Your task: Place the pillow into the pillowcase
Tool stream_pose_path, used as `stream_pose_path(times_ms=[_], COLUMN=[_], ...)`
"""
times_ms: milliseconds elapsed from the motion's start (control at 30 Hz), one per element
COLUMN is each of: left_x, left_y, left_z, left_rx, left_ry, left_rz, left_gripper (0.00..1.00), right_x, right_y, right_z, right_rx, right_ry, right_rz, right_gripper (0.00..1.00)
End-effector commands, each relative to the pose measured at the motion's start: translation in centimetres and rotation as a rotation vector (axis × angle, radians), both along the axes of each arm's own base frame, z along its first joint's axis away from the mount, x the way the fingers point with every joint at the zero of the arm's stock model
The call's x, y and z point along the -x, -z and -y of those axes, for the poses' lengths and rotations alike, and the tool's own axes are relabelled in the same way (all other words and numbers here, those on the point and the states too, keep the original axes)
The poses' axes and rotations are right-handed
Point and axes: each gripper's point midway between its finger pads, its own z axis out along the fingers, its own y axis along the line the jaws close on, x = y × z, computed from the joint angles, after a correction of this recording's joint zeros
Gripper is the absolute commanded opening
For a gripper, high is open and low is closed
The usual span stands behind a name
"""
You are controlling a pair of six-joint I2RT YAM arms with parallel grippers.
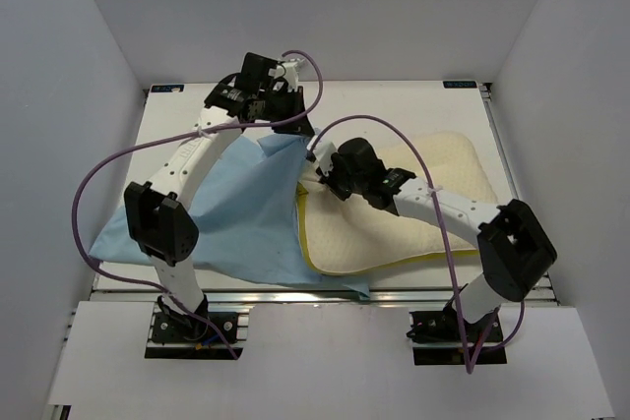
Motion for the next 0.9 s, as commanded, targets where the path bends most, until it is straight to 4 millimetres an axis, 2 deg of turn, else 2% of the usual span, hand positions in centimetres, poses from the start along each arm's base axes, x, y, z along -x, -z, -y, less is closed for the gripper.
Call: stream_pose_path(times_ms=[0,33,167,300,333,400,500,567,600,633,667,700,800,867], left_x=[2.1,2.4,3.2,3.6,3.6,3.0,2.2,2.1,1.8,1.6,1.6,1.4,0.8,0.4], left_y=[-6.3,-6.9,-6.8,-6.7,-6.2,-4.8,-1.1,1.4,2.7,3.4,3.8,3.9,1.2,-1.6], left_z=[-1.1,-1.5,-1.8,-1.7,-1.8,-2.0,-1.5,-1.4,-1.2,-1.4,-1.5,-1.6,-2.4,-3.7], left_rx=[0.103,0.117,0.129,0.147,0.141,0.116,0.091,0.077,0.067,0.054,0.046,0.040,0.034,0.014], left_ry=[0.014,0.009,0.014,0.016,0.008,-0.020,-0.025,-0.036,-0.038,-0.054,-0.062,-0.070,-0.117,-0.180], left_rz=[0.100,0.106,0.090,0.083,0.070,0.050,-0.034,-0.094,-0.118,-0.130,-0.135,-0.130,-0.047,0.042], left_gripper=[0.00,0.00,0.00,0.00,0.00,0.10,0.18,0.29,0.41,0.49,0.55,0.62,0.71,0.73], right_x=[-2.8,-3.2,-4.6,-6.3,-6.5,-6.5,-6.1,-6.0,-6.0,-6.0,-5.8,-5.7,-4.6,-3.1], right_y=[-1.9,-1.9,-1.5,-2.0,-2.2,-2.2,-2.4,-2.6,-2.8,-2.8,-3.1,-3.1,-3.5,-3.8], right_z=[-0.3,-0.2,-0.1,0.3,0.4,0.2,-0.2,-0.2,-0.2,0.0,0.1,0.2,0.8,1.5], right_rx=[-0.034,-0.031,-0.012,-0.020,-0.025,-0.033,-0.058,-0.066,-0.066,-0.060,-0.060,-0.056,-0.046,-0.036], right_ry=[0.063,0.074,0.111,0.159,0.163,0.161,0.142,0.145,0.147,0.147,0.139,0.133,0.102,0.058], right_rz=[0.124,0.133,0.159,0.191,0.193,0.190,0.169,0.164,0.167,0.163,0.162,0.157,0.147,0.117], right_gripper=[0.00,0.00,0.00,0.00,0.00,0.00,0.01,0.07,0.17,0.24,0.37,0.42,0.55,0.63])
